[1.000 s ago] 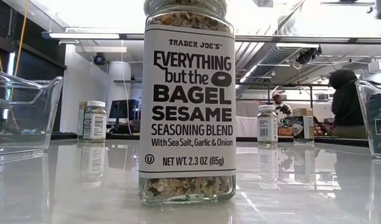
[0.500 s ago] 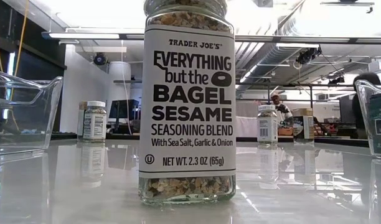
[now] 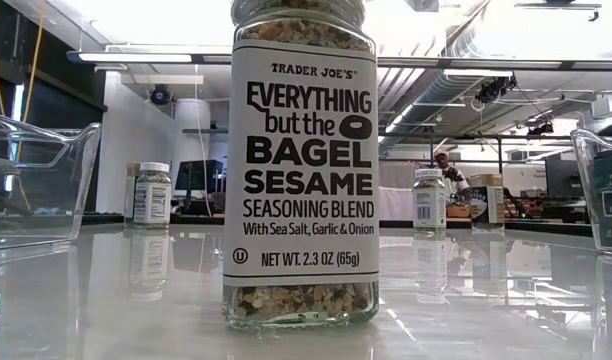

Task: Sort spices by type
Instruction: Put the black spice can into the right transparent bin

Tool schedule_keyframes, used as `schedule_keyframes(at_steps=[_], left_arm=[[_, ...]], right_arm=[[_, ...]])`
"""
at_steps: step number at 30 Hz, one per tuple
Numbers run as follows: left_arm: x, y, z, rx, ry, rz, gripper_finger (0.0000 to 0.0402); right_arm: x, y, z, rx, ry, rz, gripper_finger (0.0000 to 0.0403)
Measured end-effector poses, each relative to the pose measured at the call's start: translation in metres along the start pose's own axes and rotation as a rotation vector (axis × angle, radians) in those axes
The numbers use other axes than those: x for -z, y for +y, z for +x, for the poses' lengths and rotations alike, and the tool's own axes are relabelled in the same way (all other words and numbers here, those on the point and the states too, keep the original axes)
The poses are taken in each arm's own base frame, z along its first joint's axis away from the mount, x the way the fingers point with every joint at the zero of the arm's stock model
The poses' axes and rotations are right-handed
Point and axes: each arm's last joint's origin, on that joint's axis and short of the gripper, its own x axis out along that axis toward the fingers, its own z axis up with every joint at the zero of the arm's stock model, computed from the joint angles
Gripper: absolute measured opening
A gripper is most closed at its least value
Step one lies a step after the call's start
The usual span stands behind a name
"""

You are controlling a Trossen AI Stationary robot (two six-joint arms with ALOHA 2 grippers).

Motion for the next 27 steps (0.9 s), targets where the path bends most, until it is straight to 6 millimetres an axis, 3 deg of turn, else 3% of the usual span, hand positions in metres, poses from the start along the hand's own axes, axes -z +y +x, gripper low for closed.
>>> schedule_keyframes(at_steps=[15,27], left_arm=[[0.003,-0.0002,0.0,0.001,0.028,0.0,0.0],[0.0032,-0.0001,-0.0001,0.0,0.03,-0.009,0.0]], right_arm=[[-0.0064,-0.0007,0.0092,0.052,0.017,0.068,0.0138],[-0.0058,-0.0004,0.009,0.048,0.025,0.051,0.0219]])
